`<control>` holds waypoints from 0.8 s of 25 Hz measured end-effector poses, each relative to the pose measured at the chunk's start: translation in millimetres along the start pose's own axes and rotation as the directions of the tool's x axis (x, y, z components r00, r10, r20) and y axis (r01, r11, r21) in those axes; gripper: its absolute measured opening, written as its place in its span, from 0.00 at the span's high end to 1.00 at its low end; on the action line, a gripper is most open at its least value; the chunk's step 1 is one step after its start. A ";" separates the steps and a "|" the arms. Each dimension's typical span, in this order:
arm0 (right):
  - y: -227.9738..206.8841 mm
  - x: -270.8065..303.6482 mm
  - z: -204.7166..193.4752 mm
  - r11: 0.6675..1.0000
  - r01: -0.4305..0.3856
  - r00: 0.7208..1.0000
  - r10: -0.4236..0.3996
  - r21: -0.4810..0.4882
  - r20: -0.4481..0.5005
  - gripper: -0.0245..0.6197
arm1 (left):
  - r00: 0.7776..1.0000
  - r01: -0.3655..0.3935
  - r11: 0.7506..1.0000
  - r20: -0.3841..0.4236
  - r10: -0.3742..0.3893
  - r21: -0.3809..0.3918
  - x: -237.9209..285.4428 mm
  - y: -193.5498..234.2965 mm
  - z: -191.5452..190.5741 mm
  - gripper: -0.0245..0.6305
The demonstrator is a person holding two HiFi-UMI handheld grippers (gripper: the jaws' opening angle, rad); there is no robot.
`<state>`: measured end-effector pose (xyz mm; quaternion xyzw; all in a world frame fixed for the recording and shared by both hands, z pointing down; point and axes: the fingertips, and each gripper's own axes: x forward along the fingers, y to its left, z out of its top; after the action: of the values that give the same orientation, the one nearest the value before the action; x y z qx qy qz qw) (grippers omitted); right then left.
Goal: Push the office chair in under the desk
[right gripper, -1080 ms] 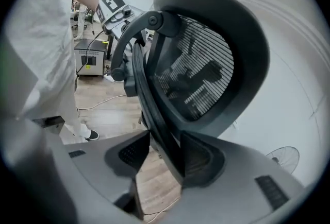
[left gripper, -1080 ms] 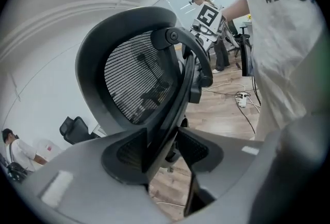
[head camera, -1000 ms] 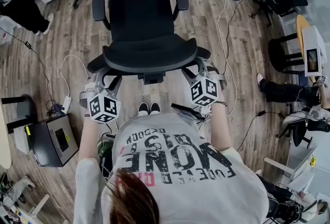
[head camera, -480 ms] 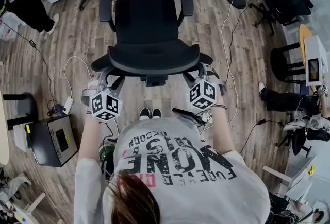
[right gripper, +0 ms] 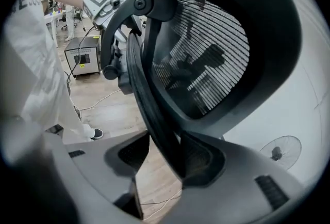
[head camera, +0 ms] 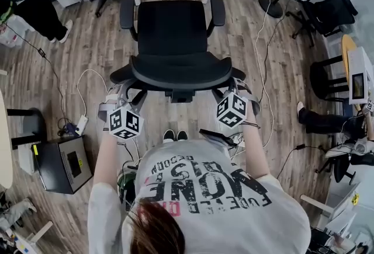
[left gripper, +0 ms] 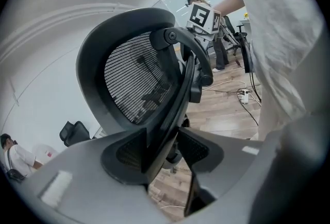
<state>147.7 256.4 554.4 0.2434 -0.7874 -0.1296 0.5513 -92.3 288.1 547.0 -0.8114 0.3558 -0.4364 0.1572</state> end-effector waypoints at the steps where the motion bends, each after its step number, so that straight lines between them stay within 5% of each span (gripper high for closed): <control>1: -2.4 2.7 2.2 1.000 0.000 1.000 0.000 0.002 -0.002 0.69 | 1.000 0.003 1.000 0.001 -0.003 0.001 2.2 3.6 -1.9 0.66; 20: -34.9 32.9 22.6 0.999 0.019 1.000 -0.019 -0.026 -0.002 0.69 | 0.999 0.031 0.999 -0.024 -0.031 -0.016 30.9 45.7 -18.9 0.66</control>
<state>126.0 208.1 556.3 0.2439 -0.7828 -0.1449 0.5538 -116.6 235.2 550.4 -0.8126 0.3484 -0.4457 0.1400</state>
